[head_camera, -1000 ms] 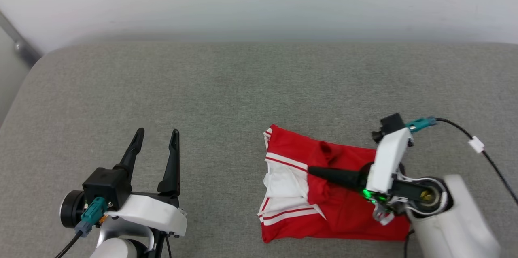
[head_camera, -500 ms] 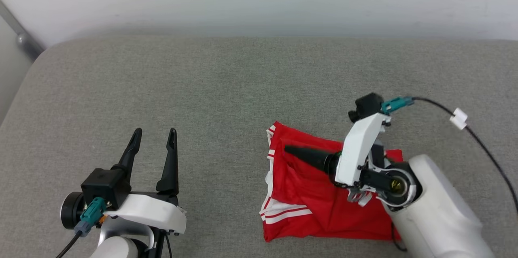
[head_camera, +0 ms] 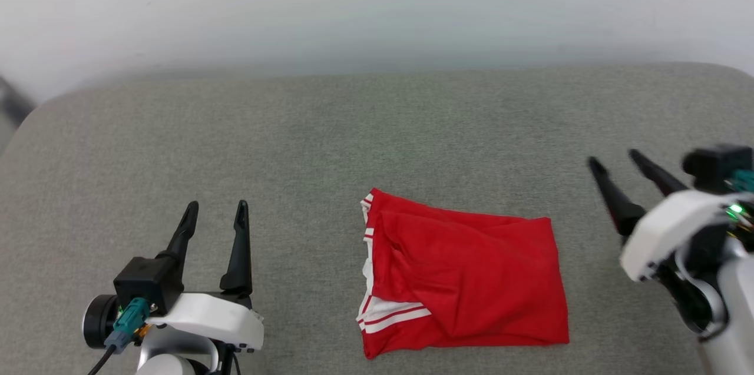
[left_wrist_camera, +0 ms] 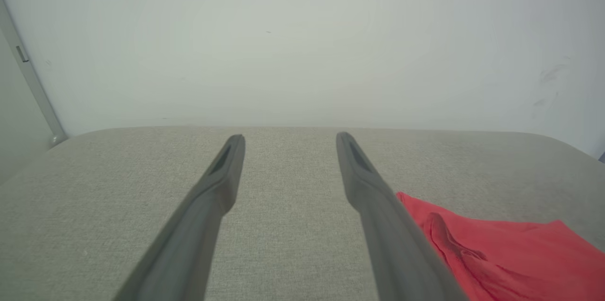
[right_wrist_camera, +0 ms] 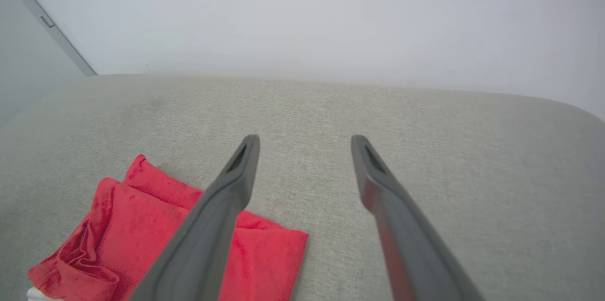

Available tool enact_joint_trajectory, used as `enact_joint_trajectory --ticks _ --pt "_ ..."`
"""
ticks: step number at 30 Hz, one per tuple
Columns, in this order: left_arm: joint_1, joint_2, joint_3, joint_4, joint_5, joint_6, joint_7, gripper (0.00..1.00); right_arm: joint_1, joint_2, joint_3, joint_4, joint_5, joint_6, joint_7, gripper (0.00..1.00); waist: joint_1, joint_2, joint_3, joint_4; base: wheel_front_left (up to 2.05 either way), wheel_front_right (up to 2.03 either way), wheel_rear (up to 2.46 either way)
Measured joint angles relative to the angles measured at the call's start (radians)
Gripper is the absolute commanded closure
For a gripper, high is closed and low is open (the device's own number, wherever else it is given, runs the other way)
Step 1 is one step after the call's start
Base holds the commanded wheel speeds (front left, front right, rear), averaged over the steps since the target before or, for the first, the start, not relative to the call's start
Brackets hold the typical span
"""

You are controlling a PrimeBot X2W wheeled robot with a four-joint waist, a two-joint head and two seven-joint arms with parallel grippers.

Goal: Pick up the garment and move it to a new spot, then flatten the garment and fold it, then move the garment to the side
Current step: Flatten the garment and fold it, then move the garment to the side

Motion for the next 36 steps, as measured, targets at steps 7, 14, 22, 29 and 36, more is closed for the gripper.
enact_joint_trajectory --ticks 7,14,22,29,36 --pt "0.031 0.009 0.009 0.005 0.0 0.009 -0.009 0.0 0.171 0.017 -0.168 -0.153 -0.156 0.0 -0.139 0.0 0.0 0.0 -0.032 -0.033 0.0 0.0 0.0" --pt "0.078 0.019 0.008 0.004 0.0 0.018 -0.01 0.0 0.342 0.076 -0.187 -0.318 -0.188 0.0 -0.167 0.0 -0.0001 0.0 -0.074 -0.055 0.0 0.0 0.0" --pt "0.092 0.027 0.004 -0.004 -0.002 0.032 0.005 0.0 0.409 0.121 -0.184 -0.414 -0.2 0.0 -0.137 0.0 -0.0001 0.0 -0.081 -0.069 0.0 0.0 0.0" --pt "0.096 0.037 0.002 -0.021 0.0 0.045 0.015 0.0 0.408 0.128 -0.192 -0.434 -0.2 0.0 -0.119 0.0 0.0 0.0 -0.079 -0.064 0.0 0.0 0.0" --pt "0.107 0.038 0.015 -0.045 0.0 0.063 0.014 0.0 0.397 0.135 -0.2 -0.459 -0.174 0.0 -0.09 0.0 -0.0001 0.0 -0.06 -0.065 0.0 0.0 0.0"
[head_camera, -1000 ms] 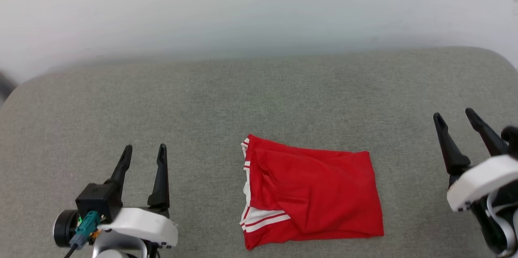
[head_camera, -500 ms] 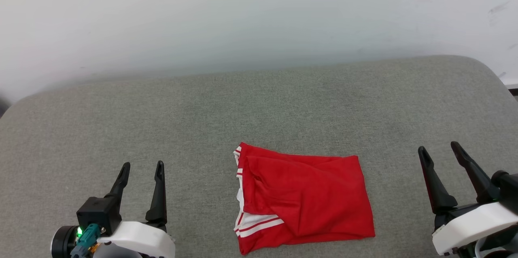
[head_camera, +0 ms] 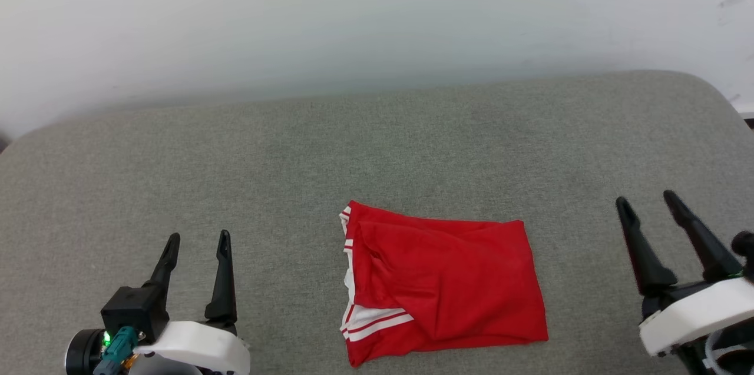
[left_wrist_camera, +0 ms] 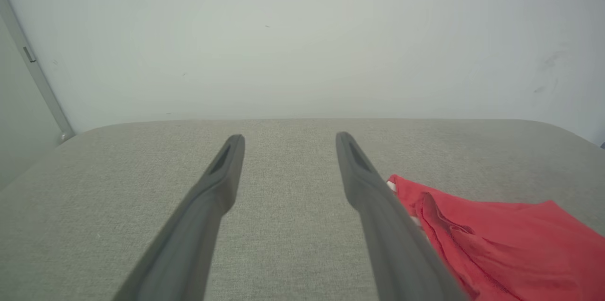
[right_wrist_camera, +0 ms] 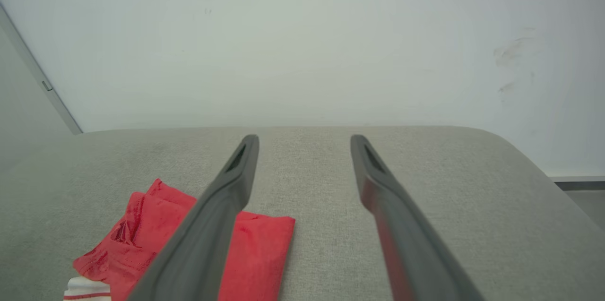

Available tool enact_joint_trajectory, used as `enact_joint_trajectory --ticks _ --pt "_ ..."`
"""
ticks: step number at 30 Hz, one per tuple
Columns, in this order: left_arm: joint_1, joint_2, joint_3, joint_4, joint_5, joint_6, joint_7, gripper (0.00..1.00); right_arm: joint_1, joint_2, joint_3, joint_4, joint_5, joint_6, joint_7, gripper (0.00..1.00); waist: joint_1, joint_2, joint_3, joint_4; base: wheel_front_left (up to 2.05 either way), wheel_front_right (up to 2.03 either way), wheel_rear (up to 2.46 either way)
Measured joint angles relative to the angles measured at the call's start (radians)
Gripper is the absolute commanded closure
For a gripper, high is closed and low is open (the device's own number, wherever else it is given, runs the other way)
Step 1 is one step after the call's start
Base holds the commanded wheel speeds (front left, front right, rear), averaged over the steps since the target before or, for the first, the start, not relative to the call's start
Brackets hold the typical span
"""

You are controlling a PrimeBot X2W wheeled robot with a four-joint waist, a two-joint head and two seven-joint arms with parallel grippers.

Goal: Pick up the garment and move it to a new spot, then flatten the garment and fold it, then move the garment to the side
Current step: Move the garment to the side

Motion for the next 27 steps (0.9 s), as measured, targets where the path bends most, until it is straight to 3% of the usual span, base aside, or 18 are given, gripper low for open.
enact_joint_trajectory --ticks 3,6,8,14,19,22,27 --pt "-0.003 -0.001 0.009 -0.011 0.0 0.007 -0.005 0.0 -0.034 -0.006 -0.051 0.0 0.059 0.0 0.055 0.0 0.0 0.0 0.021 0.005 0.0 0.0 0.0" --pt "-0.01 -0.004 0.012 -0.018 0.0 0.006 -0.014 0.0 -0.061 -0.028 -0.14 0.047 0.196 0.0 0.174 0.0 0.0001 0.0 0.036 0.021 0.0 0.0 0.0" --pt "-0.017 -0.01 0.015 -0.018 0.0 0.005 -0.017 0.0 -0.083 -0.049 -0.201 0.093 0.302 0.0 0.29 0.0 0.0001 0.0 0.045 0.037 0.0 0.0 0.0" --pt "-0.034 -0.04 0.018 -0.01 -0.001 -0.004 -0.034 0.0 -0.132 -0.087 -0.379 0.254 0.409 0.0 0.657 0.0 0.0001 0.0 0.069 0.092 0.0 0.0 0.0" --pt "-0.054 -0.072 0.017 0.008 -0.001 -0.026 -0.042 0.0 -0.189 0.01 -0.52 0.401 0.428 0.0 0.936 0.0 0.0001 0.0 0.099 0.144 0.0 0.0 0.0" --pt "-0.07 -0.094 0.013 0.026 0.001 -0.044 -0.048 0.0 -0.245 0.074 -0.594 0.482 0.431 0.0 1.024 0.0 0.0001 0.0 0.12 0.174 0.0 0.0 0.0" --pt "-0.098 -0.126 0.011 0.057 0.009 -0.072 -0.05 0.0 -0.344 0.12 -0.702 0.639 0.464 0.0 1.09 0.0 0.0001 0.0 0.149 0.22 0.0 0.0 0.0"
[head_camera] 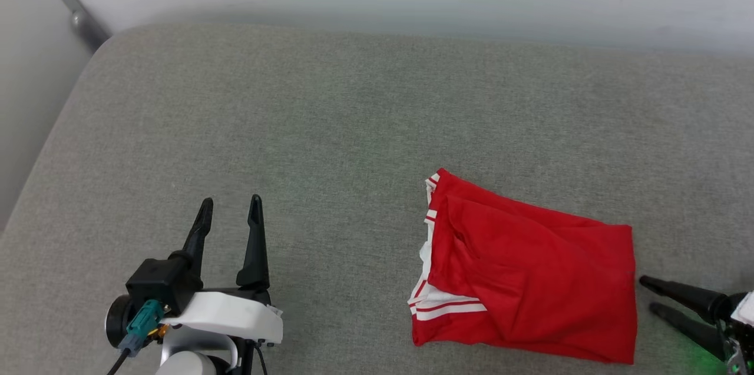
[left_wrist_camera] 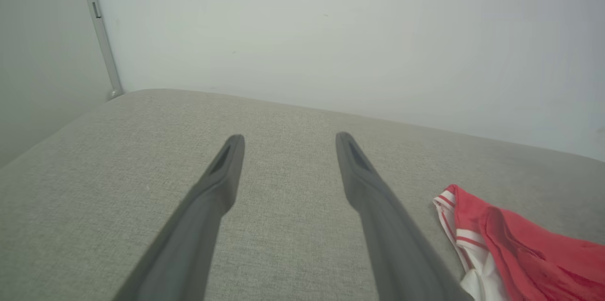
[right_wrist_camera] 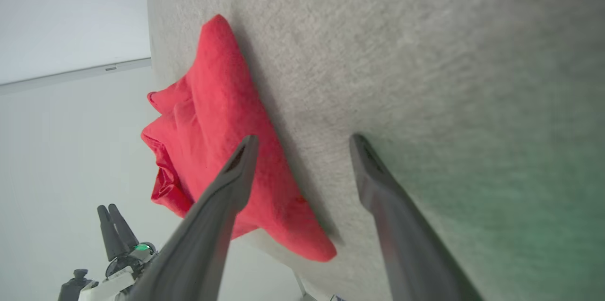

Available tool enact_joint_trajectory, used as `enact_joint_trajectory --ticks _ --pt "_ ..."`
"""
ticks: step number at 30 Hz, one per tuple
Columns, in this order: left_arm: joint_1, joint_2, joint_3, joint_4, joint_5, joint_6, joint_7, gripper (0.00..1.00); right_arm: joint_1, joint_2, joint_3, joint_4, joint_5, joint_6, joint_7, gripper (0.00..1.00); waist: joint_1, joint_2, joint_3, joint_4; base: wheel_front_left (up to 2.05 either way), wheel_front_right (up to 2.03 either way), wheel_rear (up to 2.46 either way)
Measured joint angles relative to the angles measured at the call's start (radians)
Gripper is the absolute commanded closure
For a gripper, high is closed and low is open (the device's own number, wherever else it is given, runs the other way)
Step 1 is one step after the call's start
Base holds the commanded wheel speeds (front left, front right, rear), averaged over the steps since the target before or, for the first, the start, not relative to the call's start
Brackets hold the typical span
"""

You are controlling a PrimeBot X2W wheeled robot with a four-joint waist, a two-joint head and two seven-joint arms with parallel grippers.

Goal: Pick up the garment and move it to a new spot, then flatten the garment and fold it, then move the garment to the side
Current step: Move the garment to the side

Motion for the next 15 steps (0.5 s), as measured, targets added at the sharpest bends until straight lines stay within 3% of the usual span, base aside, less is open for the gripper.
enact_joint_trajectory --ticks 6,7,8,9,10,15 --pt "-0.012 -0.008 0.007 0.031 0.013 -0.026 0.0 0.0 -0.097 0.0 -0.018 0.171 0.084 0.001 0.03 0.0 0.0 0.0 0.021 0.029 0.0 0.0 0.0" --pt "-0.017 -0.009 0.009 0.033 0.017 -0.028 0.0 0.0 -0.106 -0.001 -0.003 0.193 0.102 0.0 0.032 0.17 0.0 0.0 0.022 0.031 0.0 0.0 0.0" --pt "-0.021 -0.008 0.012 0.035 0.018 -0.029 0.0 0.0 -0.113 -0.001 0.016 0.208 0.112 0.0 0.032 0.61 0.0 0.0 0.022 0.031 0.0 0.0 0.0" --pt "-0.022 -0.008 0.015 0.036 0.019 -0.031 0.0 0.0 -0.116 -0.001 0.038 0.214 0.118 0.0 0.028 0.86 0.0 0.0 0.022 0.03 0.0 0.0 0.0" --pt "-0.022 -0.008 0.02 0.037 0.021 -0.033 0.0 0.0 -0.117 -0.001 0.057 0.217 0.125 0.0 0.023 1.0 0.0 0.0 0.022 0.028 0.0 0.0 0.0" --pt "-0.021 -0.007 0.034 0.041 0.034 -0.038 0.0 0.0 -0.107 0.012 0.159 0.187 0.148 0.0 -0.013 1.0 0.0 0.0 0.01 0.005 0.0 0.0 0.0"
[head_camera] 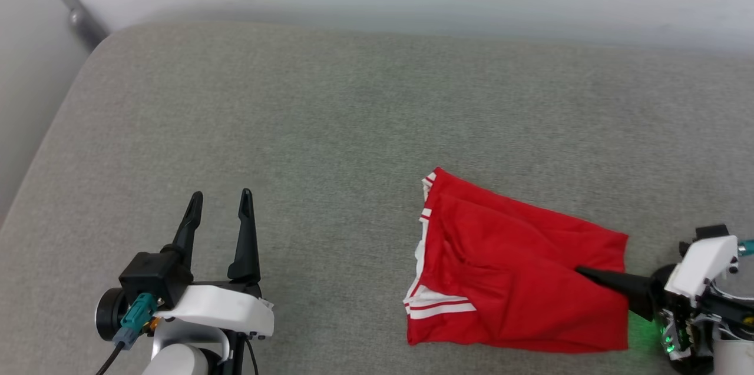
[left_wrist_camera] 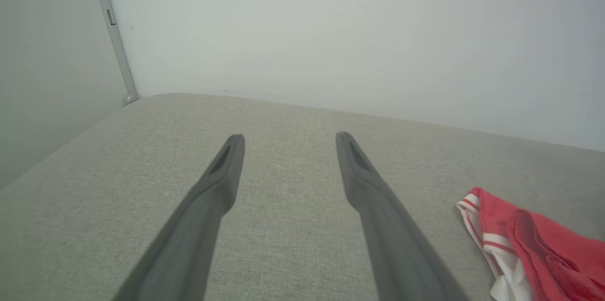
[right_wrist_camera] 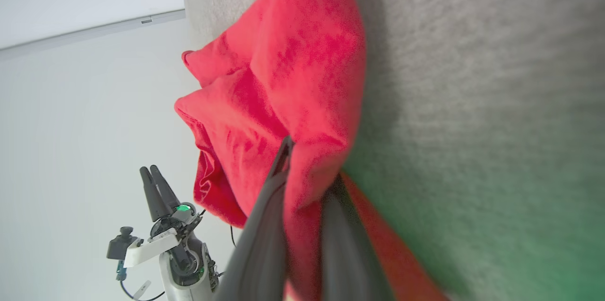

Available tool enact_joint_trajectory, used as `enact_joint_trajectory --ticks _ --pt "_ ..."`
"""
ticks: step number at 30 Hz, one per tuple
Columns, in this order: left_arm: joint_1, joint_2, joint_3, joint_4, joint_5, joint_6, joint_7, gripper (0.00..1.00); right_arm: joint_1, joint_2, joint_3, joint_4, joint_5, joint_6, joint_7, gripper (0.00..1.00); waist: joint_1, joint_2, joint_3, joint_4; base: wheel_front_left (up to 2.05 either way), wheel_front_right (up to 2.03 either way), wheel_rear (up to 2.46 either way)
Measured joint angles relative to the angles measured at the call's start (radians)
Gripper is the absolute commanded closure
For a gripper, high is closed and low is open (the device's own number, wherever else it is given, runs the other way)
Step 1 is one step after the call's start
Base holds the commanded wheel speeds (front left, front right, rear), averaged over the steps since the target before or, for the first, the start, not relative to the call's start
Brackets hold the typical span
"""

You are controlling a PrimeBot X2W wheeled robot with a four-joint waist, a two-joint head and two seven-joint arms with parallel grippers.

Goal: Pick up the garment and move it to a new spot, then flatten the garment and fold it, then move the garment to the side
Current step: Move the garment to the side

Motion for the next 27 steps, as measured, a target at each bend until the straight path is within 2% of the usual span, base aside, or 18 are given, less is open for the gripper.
enact_joint_trajectory --ticks 7,14,19,27 --pt "0.013 0.014 0.005 -0.002 0.015 -0.009 0.0 0.0 0.027 -0.003 0.191 -0.191 -0.08 0.0 -0.093 1.0 0.0 0.0 -0.029 -0.067 0.0 0.0 0.0" --pt "0.017 0.044 0.002 -0.025 0.035 -0.012 0.004 0.0 0.032 -0.122 0.429 -0.326 -0.248 0.0 -0.217 1.0 0.0 0.0 -0.047 -0.179 0.0 0.0 0.0" --pt "0.012 0.066 0.002 -0.055 0.044 -0.01 0.02 0.0 -0.002 -0.177 0.525 -0.315 -0.325 0.0 -0.276 1.0 0.0 0.0 -0.043 -0.286 0.0 0.0 0.0" --pt "-0.093 0.116 -0.007 -0.156 0.098 -0.01 0.081 0.0 -0.129 -0.218 0.56 -0.201 -0.376 0.0 -0.391 1.0 0.0 0.0 0.047 -0.459 0.0 0.0 0.0"
